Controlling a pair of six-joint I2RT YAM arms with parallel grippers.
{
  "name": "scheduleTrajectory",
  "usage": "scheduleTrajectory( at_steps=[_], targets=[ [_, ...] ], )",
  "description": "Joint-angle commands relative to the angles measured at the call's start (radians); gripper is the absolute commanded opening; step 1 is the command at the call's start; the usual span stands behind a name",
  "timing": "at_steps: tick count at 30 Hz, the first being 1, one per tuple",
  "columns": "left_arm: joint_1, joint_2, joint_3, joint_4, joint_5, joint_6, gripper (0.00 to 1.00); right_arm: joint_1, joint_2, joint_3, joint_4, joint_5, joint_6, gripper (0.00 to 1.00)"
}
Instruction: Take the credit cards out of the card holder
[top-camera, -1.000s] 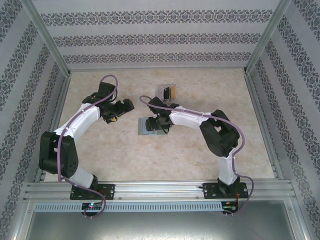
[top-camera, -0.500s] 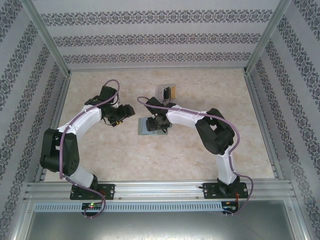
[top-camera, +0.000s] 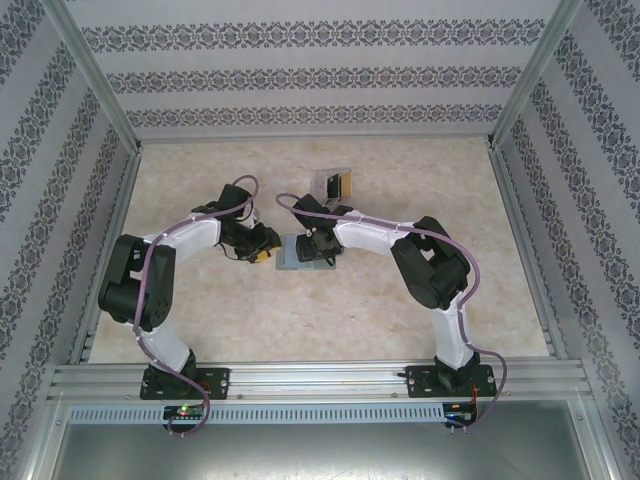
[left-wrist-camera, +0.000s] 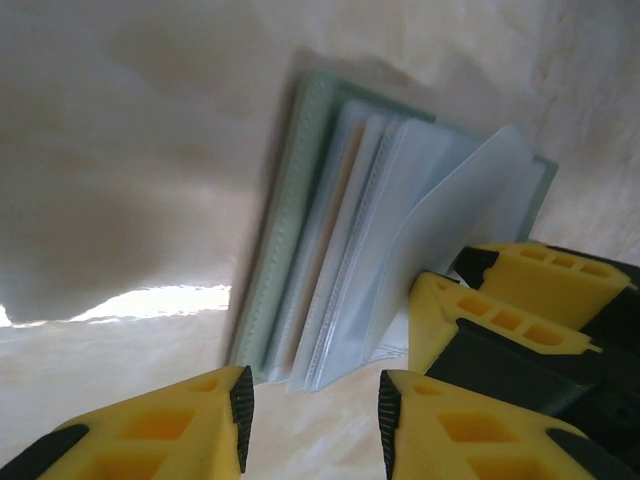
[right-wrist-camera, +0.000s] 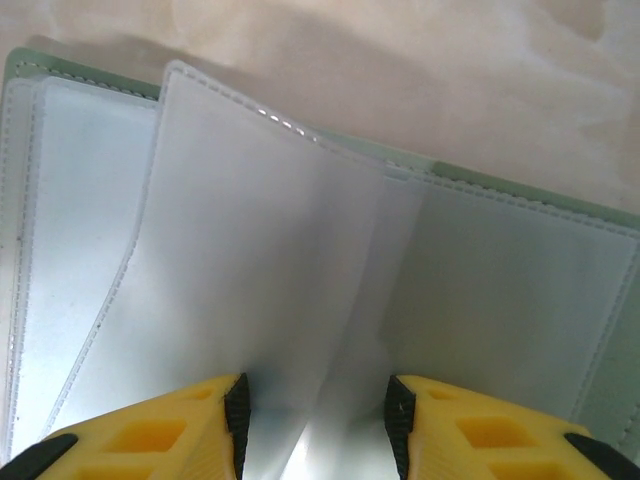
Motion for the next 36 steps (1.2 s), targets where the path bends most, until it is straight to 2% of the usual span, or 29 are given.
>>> scheduleTrajectory(
  at_steps=[1, 5, 12, 15, 18, 21, 25, 36],
  targets=[
    [-0.028, 0.037, 0.024, 0.031, 0.025, -0.013, 0.39, -0.021, 0.044, -0.051, -0.056, 0.028, -0.009, 0.44],
    [-0.050, 0.078, 0.041, 0.025, 0.017, -0.011, 0.38, -0.024, 0.044, -0.050, -0.053, 0.019, -0.008, 0.44],
    [-0.065, 0.100, 0.071, -0.007, 0.001, 0.007, 0.30, -0.023, 0.042, -0.046, -0.053, 0.016, -0.008, 0.44],
    [-0.064, 0.080, 0.091, -0.061, -0.053, 0.032, 0.32, -0.023, 0.043, -0.047, -0.054, 0.016, -0.008, 0.44],
    [-0.064, 0.047, 0.103, -0.110, -0.116, 0.056, 0.37, -0.023, 0.040, -0.048, -0.053, 0.017, -0.008, 0.44],
    [-0.064, 0.018, 0.093, -0.078, -0.078, 0.055, 0.37, -0.023, 0.040, -0.050, -0.053, 0.014, -0.008, 0.44],
    [-0.075, 0.037, 0.088, -0.043, -0.034, 0.040, 0.26, -0.022, 0.040, -0.051, -0.048, 0.011, -0.008, 0.44],
    [-0.091, 0.102, 0.091, -0.033, -0.048, 0.029, 0.28, -0.023, 0.037, -0.059, -0.045, -0.001, -0.004, 0.44]
  ],
)
